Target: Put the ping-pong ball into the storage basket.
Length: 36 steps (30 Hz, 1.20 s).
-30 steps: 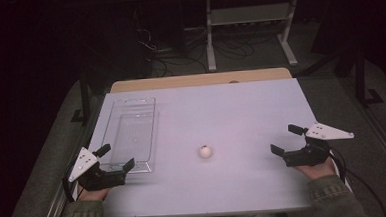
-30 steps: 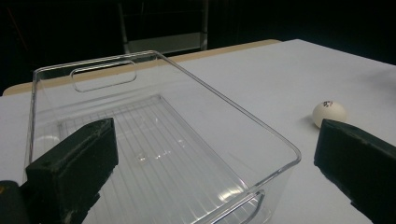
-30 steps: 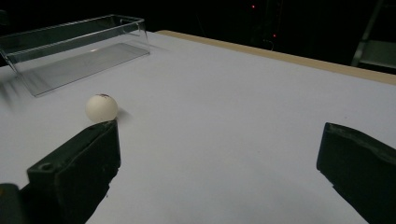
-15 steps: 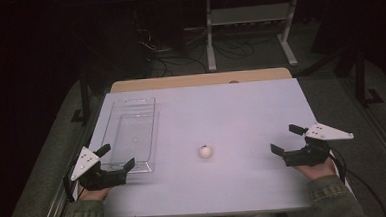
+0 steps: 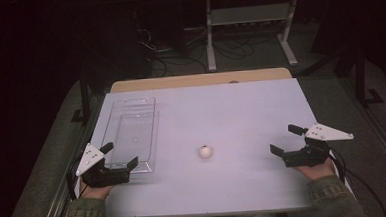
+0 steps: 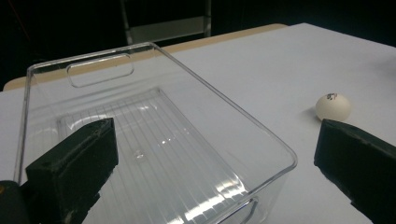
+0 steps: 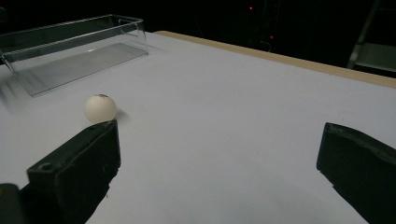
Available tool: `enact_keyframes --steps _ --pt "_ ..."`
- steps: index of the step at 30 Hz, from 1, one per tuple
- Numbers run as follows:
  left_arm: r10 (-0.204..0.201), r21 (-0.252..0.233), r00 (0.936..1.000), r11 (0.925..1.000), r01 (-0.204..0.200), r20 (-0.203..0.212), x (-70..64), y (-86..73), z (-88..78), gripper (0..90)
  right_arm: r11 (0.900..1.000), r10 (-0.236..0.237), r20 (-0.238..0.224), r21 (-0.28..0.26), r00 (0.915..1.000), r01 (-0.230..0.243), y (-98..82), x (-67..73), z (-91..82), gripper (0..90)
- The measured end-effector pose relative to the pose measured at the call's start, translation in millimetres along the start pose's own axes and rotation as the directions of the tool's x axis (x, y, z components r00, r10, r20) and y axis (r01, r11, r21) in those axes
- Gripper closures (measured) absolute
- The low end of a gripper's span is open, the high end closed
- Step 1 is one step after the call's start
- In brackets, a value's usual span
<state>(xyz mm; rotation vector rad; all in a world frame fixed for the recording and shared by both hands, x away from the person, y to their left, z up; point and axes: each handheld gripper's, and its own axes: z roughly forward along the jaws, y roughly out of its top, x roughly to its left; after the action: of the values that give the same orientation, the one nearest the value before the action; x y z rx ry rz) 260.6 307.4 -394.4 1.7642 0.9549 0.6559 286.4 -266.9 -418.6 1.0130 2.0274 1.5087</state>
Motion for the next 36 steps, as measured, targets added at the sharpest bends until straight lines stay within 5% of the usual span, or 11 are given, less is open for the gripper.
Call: enact_keyframes --steps 20,36 --pt "0.104 0.058 0.9938 0.9926 -0.106 0.039 -6.7 27.6 9.5 0.0 1.0 -0.004 -0.005 -0.006 1.0 0.004 0.7 0.3 -0.5 0.0" --pt "0.178 0.112 0.9757 0.9749 -0.193 0.128 -17.6 52.6 29.1 0.0 1.0 -0.008 -0.01 -0.001 0.9999 0.008 0.7 1.0 0.3 0.0"
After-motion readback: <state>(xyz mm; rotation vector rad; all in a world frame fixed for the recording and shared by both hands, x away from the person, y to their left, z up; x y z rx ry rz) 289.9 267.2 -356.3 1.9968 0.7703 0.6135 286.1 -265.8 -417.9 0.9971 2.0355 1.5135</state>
